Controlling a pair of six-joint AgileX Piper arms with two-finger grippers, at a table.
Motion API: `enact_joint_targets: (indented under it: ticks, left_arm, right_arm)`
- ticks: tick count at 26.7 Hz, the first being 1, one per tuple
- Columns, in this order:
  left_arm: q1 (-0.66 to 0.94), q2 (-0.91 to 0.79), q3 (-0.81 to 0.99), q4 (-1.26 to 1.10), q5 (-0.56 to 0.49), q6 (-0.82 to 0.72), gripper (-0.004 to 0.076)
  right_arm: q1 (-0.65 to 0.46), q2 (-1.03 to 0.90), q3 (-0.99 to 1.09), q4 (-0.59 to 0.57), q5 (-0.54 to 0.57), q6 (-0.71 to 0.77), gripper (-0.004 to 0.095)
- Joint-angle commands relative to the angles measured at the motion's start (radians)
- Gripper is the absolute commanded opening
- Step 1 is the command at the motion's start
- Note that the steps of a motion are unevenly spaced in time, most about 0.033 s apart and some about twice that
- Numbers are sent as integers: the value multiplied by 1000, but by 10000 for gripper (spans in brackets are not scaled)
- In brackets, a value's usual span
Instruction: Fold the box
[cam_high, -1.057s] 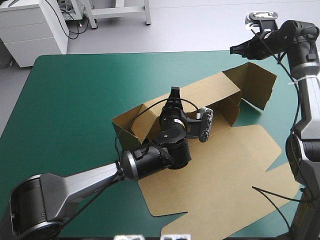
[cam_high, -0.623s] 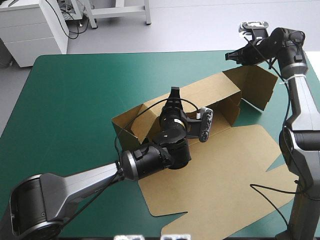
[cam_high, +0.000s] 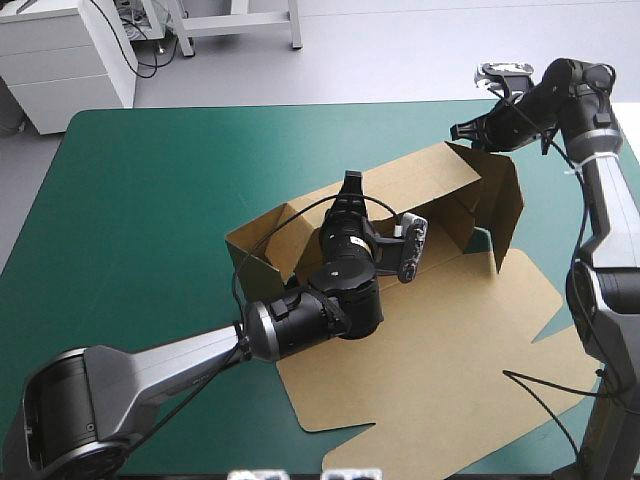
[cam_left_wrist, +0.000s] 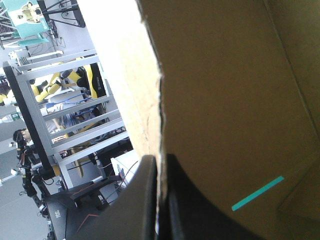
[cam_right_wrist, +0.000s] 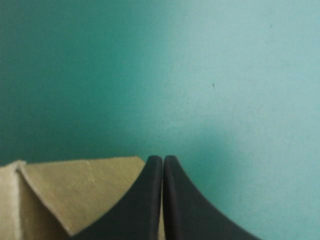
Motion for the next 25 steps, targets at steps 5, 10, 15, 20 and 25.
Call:
enact_joint_targets:
  ticks: [5,10,15,20,25]
  left_arm:
    - [-7,-40,-20,21,-24,-2,-8]
    - [-7,-40,-20,12,-24,-2,-8]
    - [-7,-40,-20,-41,-49,-2,-8]
    - [-7,-40,-20,-57,-56,-2,-8]
    - [-7,-40,-20,-53,-54,-2,-8]
  right_arm:
    - [0,-222,268,80,-83,-101,-4]
    - [-4,-337,441,117,-196,-180,-4]
    - [-40,-402,602,248,-305,-326,-4]
    - [-110,-427,722,465,-331,-575,-4]
    - [-133,-429,743,447,-287,-678,-4]
